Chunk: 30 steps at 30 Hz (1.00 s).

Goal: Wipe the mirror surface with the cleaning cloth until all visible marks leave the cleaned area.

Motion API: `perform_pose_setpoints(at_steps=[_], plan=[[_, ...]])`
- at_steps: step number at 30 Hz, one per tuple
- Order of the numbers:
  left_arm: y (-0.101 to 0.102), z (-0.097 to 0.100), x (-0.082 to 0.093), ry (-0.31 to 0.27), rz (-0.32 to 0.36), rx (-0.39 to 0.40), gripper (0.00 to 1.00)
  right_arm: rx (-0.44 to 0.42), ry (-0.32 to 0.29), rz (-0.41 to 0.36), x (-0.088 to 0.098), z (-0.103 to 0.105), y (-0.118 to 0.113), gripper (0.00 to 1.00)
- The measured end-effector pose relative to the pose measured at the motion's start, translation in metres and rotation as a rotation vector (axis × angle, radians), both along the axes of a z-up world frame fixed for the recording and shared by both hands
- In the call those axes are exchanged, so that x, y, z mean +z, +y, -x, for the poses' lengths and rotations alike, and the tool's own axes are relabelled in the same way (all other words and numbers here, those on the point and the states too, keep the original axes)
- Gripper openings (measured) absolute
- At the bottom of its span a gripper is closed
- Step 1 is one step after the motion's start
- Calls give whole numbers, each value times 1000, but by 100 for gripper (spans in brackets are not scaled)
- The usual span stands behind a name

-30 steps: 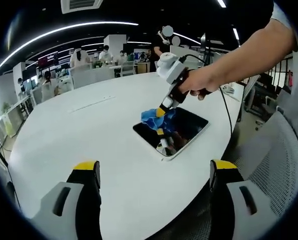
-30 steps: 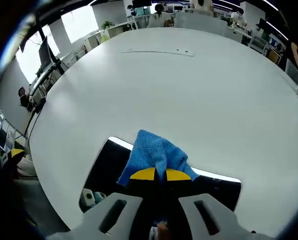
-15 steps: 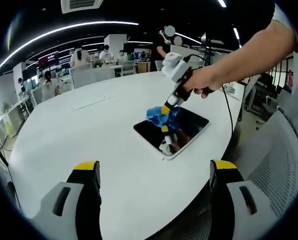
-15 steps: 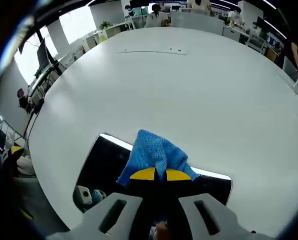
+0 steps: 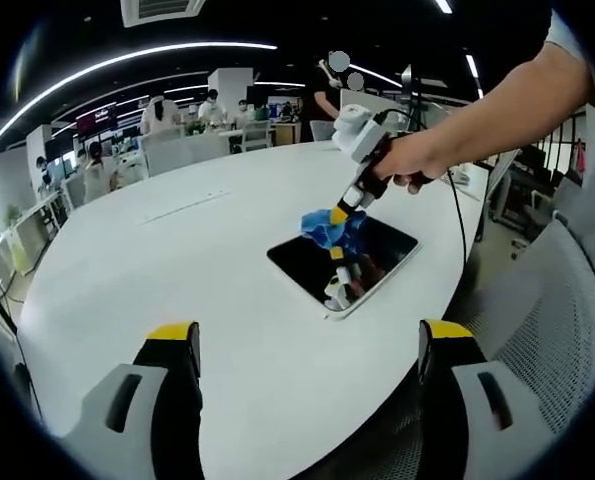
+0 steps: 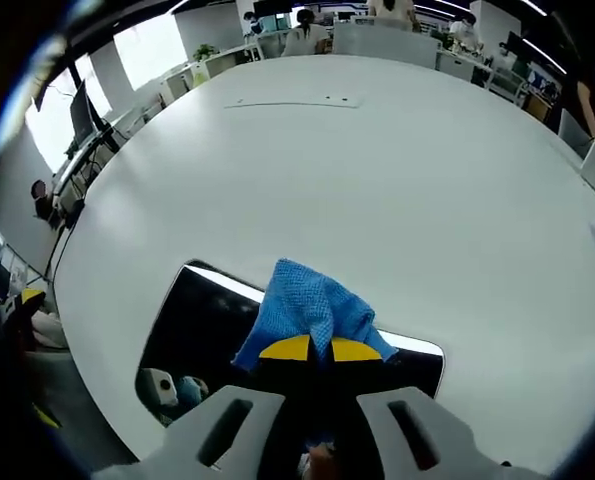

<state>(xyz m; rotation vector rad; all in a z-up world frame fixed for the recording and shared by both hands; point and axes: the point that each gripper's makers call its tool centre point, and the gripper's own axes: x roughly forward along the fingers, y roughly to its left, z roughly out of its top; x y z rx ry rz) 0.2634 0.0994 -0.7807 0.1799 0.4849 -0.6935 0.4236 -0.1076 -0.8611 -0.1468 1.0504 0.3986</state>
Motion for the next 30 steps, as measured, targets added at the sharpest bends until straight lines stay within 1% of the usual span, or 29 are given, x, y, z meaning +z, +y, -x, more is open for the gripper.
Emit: perform_pose_setpoints(at_steps=[8,12,20,23,26,28,30], plan=[[0,0,2,-8,-1,5,91,-5,-1,19,-1,0,-14,0],[0,-1,1,-7,-3,5,91,-14,4,22,-4,-4,-23,0],[1,-2,0,-8,-6,7,91,-33,3,19,-4,-1,-21,0],[0,-2,2,-17,-7,5,91,-42,-6,8,-3,2,-22,0],[1,-2,0,-14,-10,5,92,-49,-1,1,-6,6,-21,0],[0,-2,1,-12,-13,3,92,-46,-4,2,-5,13,-20,0],[0,-2,0,-13,-14,2,92,-51,-8,-4,-5,14,-21,0]])
